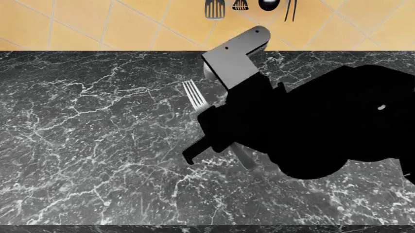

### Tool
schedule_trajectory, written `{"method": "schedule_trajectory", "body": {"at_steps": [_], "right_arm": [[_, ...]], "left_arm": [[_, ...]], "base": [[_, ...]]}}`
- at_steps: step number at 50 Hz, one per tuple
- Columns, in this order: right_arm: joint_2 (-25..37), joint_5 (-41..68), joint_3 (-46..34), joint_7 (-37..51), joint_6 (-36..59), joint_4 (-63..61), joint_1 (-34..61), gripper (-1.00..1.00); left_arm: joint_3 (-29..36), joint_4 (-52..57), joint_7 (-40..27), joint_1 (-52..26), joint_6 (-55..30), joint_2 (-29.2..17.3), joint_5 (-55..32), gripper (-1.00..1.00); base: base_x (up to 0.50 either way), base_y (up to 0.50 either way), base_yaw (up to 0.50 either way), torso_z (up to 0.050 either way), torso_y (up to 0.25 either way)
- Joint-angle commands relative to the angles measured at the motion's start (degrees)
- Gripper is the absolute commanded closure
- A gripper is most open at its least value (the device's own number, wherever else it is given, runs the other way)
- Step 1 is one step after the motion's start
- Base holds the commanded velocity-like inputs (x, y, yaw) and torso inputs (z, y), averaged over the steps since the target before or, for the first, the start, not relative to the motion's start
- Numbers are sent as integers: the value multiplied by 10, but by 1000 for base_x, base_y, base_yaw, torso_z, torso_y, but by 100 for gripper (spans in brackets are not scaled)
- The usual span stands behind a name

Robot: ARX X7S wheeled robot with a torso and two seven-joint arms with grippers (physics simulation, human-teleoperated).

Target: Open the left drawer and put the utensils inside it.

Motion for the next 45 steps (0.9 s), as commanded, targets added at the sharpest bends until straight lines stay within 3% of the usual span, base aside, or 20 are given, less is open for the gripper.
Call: {"method": "schedule_trajectory", "body": {"at_steps": [1,21,35,45], "right_arm": [[102,40,-6,50,50,-56,40,100],[196,67,-3,51,162,-82,131,100],[179,-105,49,-162,305,-76,130,100],[158,-181,59,-271,325,-113,118,100]], "left_arm": [[-3,0,4,0,2,5,-2,-100],[9,0,-7,0,1,-4,7,-100],[8,0,-9,0,-1,-6,7,-100],[10,0,-11,0,-2,-9,8,-100]], "base": [[0,0,0,0,0],[0,0,0,0,0],[0,0,0,0,0],[0,0,0,0,0]]}}
